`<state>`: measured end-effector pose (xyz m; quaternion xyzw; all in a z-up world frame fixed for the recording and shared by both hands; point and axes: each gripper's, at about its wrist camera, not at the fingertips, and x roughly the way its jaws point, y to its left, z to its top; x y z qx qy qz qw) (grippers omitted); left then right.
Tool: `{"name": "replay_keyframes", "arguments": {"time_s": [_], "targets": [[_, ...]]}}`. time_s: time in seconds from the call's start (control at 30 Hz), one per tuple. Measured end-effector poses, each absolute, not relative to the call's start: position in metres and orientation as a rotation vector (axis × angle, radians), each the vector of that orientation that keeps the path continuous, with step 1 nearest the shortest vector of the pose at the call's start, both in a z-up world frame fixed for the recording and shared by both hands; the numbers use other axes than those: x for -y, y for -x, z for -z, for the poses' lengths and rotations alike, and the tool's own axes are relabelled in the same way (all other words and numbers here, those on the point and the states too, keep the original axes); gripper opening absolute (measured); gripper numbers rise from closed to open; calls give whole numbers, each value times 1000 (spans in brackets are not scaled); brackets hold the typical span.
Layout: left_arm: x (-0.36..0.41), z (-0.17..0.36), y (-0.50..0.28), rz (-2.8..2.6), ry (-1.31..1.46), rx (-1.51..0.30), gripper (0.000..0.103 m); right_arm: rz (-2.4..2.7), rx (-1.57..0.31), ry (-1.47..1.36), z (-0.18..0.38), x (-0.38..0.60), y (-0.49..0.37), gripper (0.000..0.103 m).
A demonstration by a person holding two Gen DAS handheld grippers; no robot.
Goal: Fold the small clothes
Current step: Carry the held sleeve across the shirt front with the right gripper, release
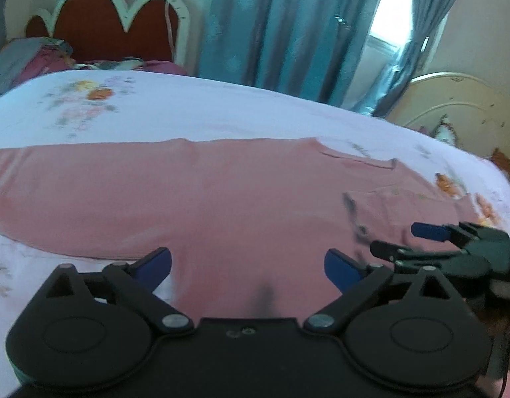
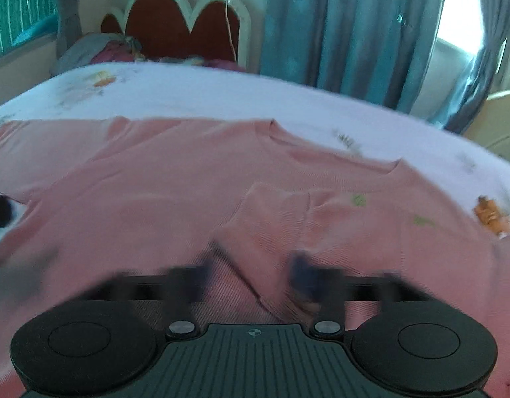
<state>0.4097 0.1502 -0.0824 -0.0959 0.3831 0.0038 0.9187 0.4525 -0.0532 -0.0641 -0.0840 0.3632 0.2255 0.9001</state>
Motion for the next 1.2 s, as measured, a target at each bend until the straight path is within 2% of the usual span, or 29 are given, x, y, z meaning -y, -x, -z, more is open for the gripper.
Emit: {"name": "replay_keyframes", "arguments": {"time_s": [0.07, 0.1, 0.13, 0.17, 0.23, 0.3, 0.37, 0.4, 0.43, 0.57, 0.67, 0.73, 0.77, 0.93, 1.07, 1.17, 1.2], "targets": [[-140, 87, -416, 32, 239, -780, 98, -445, -761, 147, 63, 74, -448, 69], [-132, 90, -423, 55, 263, -776, 94, -423, -769, 122, 62, 90, -446, 63], [-123, 93, -430, 81, 279, -777, 89, -398, -781, 102, 62, 100, -446, 51], [-113, 98, -437, 110, 293, -782, 86, -363, -791, 79, 60, 115, -442, 50], [-91, 107, -453, 171, 325, -811, 69, -289, -805, 34, 58, 154, -437, 50], [-71, 118, -471, 198, 336, -854, 64, -228, -829, 8, 52, 197, -434, 50], [-57, 125, -486, 206, 334, -876, 64, -168, -848, -17, 49, 230, -427, 50], [-51, 128, -493, 210, 335, -886, 59, -132, -853, -34, 50, 247, -425, 50], [-46, 132, -499, 216, 338, -895, 48, -100, -862, -53, 51, 261, -426, 50], [-32, 140, -518, 227, 335, -902, 28, -30, -878, -148, 57, 306, -431, 50], [-28, 139, -524, 239, 326, -891, 8, -43, -884, -151, 64, 312, -444, 50], [-29, 130, -520, 238, 303, -846, 6, -37, -886, -151, 69, 311, -450, 46], [-32, 123, -515, 236, 304, -803, 6, -22, -883, -137, 71, 312, -452, 31], [-59, 98, -490, 172, 273, -674, 6, -26, -879, -141, 78, 317, -453, 27], [-77, 135, -492, 135, 288, -798, 6, -30, -881, -110, 79, 312, -455, 27], [-72, 144, -487, 133, 271, -795, 7, -32, -884, -91, 79, 311, -456, 27], [-72, 145, -486, 131, 271, -795, 12, -35, -887, -85, 79, 311, -456, 27]]}}
